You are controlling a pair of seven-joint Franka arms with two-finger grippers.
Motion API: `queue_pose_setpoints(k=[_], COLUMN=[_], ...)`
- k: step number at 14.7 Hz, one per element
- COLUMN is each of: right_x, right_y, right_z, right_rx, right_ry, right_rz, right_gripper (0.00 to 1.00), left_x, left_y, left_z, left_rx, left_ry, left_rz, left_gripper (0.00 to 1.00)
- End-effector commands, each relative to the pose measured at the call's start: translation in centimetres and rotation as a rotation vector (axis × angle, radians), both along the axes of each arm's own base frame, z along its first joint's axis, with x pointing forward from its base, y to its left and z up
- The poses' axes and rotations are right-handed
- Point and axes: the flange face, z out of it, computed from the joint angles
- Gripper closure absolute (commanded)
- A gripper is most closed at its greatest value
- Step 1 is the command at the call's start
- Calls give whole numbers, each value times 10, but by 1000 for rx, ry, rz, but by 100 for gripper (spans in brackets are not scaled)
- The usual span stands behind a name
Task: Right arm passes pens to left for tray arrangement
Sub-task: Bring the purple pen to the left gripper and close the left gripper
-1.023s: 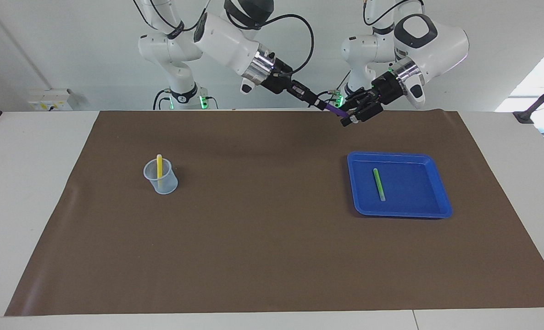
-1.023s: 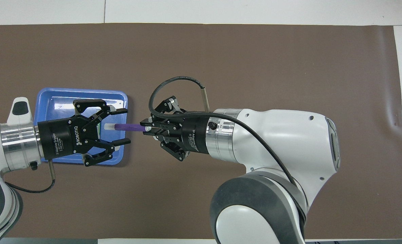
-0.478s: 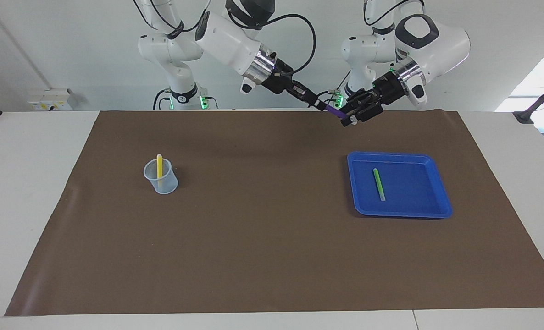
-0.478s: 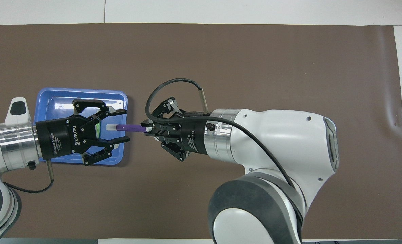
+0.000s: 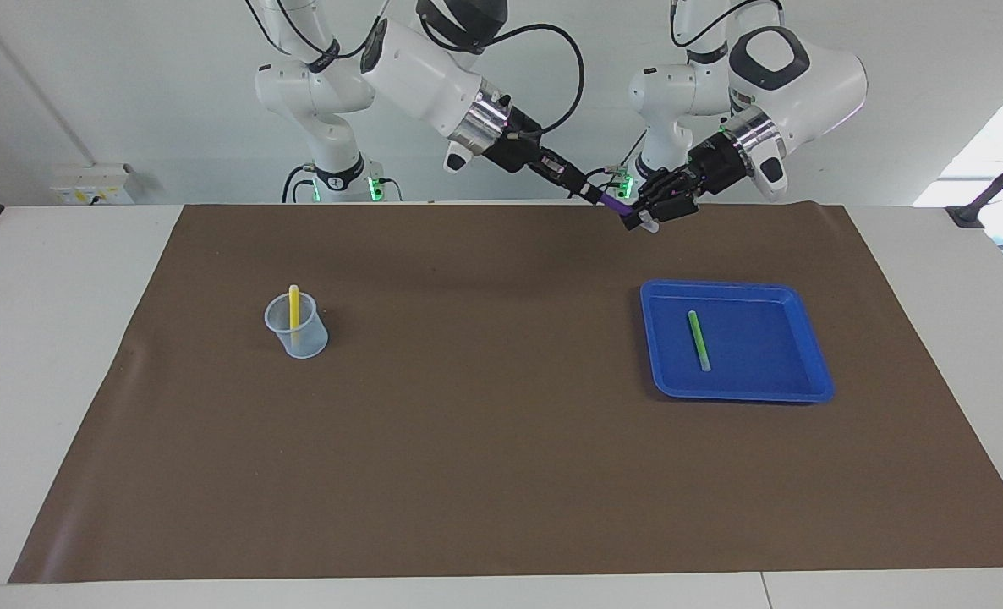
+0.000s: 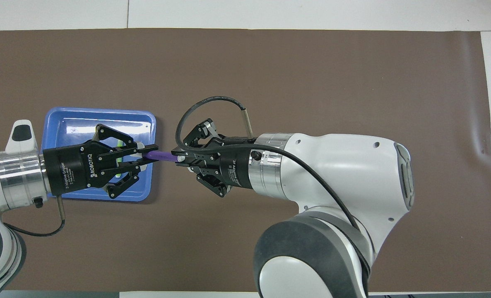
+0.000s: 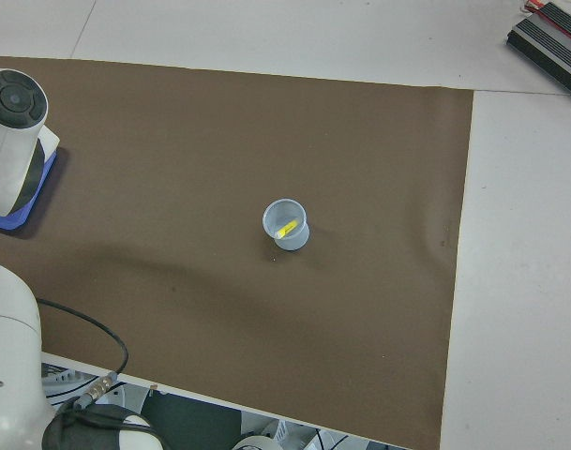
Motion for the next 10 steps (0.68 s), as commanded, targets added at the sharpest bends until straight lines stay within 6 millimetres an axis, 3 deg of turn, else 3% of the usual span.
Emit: queue_pose_setpoints(k=[1, 3, 4, 5, 6, 8, 10], right_x=[1, 1, 1, 1, 1, 5, 17], right_y=[3, 2, 3, 2, 1, -8, -40], right_z=[-1, -1, -3, -4, -4, -6, -5], right_rx=[-20, -23, -28, -42, -67, -123, -208], right_ry=[5, 3, 6, 6, -9, -30, -34], right_rz=[16, 17, 27, 40, 50, 70, 88], right_gripper=[100, 100, 81, 26, 0, 0, 0], left_x=[-8, -8, -8, -8, -8, -8, -8], left_y=[6, 6, 7, 7, 7, 7, 7], left_z=[3, 3, 3, 3, 3, 3, 3], left_rx=[-9, -9, -9, -9, -10, -12, -12], left_ry=[-13, -11, -10, -8, -9, 0, 2], left_rz=[11, 12, 14, 15, 15, 22, 23], left_gripper=[100, 100, 100, 100, 100, 100, 100])
